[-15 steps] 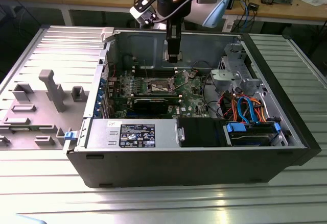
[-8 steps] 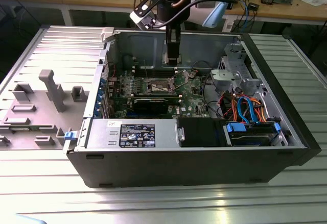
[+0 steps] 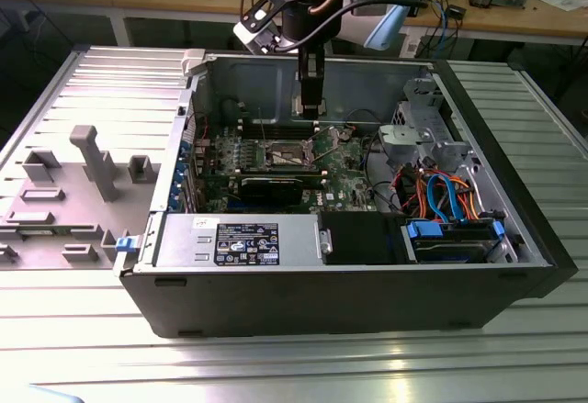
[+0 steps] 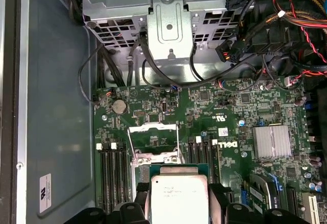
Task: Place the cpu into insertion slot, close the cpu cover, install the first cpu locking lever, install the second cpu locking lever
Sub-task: 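Place the cpu into insertion slot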
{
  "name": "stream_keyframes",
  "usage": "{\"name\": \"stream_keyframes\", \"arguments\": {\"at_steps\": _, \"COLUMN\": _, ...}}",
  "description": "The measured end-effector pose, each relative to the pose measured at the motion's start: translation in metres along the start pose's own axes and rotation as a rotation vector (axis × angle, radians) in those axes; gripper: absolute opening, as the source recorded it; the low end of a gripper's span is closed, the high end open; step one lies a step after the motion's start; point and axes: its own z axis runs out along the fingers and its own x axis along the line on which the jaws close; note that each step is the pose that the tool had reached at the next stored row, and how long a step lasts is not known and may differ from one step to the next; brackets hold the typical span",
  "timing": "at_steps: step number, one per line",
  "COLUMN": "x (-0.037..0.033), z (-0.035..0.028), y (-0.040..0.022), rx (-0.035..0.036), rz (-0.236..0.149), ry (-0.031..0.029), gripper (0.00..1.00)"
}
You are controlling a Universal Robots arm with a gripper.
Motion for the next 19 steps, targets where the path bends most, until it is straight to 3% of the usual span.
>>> {"name": "stream_keyframes", "arguments": {"at_steps": 6, "x": 0.0, "z": 0.0013, "y": -0.0002, "rx": -0.0001, "rz": 0.0, "ry": 0.0002, "gripper": 0.55}}
{"name": "stream_keyframes", "arguments": {"at_steps": 11, "x": -0.0002, "z": 0.0086, "y": -0.0008, "rx": 0.0, "rz": -0.001, "ry": 0.0002, "gripper": 0.55}}
{"name": "stream_keyframes", "arguments": {"at_steps": 19, "x": -0.0003, "z": 0.0141, "y": -0.0014, "rx": 0.0005, "rz": -0.015, "ry": 0.0012, "gripper": 0.55}}
